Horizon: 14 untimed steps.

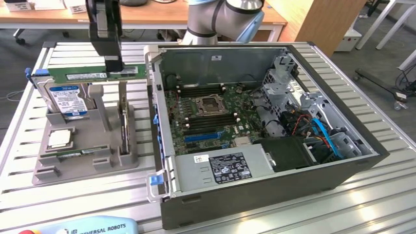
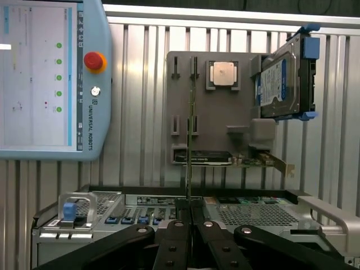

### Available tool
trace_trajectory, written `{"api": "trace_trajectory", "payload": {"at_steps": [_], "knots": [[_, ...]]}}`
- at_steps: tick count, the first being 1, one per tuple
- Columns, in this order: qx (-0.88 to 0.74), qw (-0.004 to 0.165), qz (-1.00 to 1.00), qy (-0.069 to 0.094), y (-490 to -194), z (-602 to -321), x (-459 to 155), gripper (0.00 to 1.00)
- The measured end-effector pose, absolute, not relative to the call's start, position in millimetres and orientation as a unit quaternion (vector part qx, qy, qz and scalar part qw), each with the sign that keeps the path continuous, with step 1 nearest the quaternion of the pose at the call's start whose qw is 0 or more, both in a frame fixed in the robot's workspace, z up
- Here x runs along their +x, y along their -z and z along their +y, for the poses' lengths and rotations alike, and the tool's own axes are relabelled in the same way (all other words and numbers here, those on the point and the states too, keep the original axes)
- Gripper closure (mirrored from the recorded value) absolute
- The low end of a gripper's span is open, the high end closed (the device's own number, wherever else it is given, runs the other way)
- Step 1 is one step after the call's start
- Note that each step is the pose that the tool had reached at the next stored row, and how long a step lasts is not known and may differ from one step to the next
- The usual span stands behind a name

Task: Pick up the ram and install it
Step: 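Pick up the ram and move it above insertion slot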

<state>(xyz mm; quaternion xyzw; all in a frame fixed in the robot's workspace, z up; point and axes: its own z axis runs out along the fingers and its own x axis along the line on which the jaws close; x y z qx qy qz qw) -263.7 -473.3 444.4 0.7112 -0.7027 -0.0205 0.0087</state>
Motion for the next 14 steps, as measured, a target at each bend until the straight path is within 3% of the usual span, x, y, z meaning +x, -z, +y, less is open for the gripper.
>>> {"api": "trace_trajectory", "payload": {"at_steps": [14], "knots": [[0.711, 0.009, -0.703, 0.021, -444, -473, -233, 0.89]]}}
